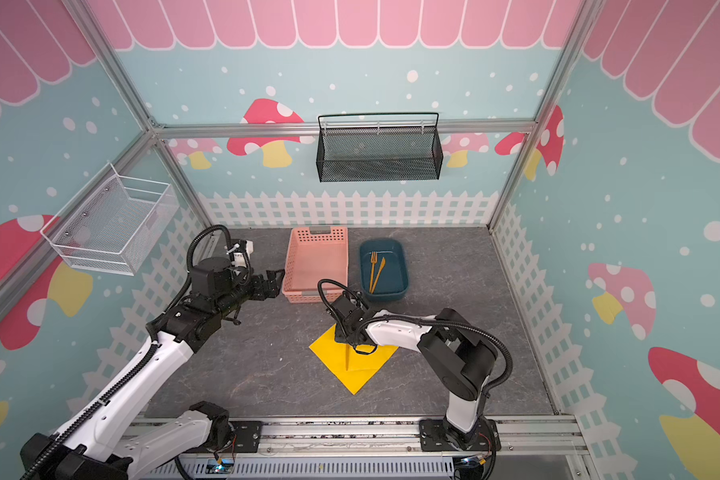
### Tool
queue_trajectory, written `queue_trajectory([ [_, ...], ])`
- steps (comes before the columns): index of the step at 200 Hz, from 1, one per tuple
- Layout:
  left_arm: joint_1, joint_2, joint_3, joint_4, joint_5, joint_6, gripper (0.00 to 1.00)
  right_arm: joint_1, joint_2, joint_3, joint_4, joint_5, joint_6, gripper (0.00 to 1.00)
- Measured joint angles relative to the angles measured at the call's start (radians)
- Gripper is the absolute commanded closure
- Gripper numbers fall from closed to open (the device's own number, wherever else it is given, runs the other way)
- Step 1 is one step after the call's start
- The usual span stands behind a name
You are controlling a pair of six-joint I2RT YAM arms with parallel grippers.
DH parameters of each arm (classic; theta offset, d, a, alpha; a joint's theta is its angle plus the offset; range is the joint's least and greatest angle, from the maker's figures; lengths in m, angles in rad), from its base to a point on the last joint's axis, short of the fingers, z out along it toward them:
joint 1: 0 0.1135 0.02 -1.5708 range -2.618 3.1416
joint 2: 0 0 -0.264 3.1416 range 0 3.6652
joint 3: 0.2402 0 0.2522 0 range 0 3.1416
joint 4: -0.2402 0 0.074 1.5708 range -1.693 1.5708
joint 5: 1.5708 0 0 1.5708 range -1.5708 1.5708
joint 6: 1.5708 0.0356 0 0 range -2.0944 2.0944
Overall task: Place the utensils on the paper napkin and roll it up
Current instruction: 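Lower the yellow spoon onto the napkin and open the right gripper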
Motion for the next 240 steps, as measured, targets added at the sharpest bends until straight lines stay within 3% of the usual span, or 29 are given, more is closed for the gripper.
queue_trajectory([
  [240,0.0,-0.002,0.0,0.0,0.0,0.0,0.03,-0.002,0.026,0.009,0.006,-0.007,-0.014,0.97],
])
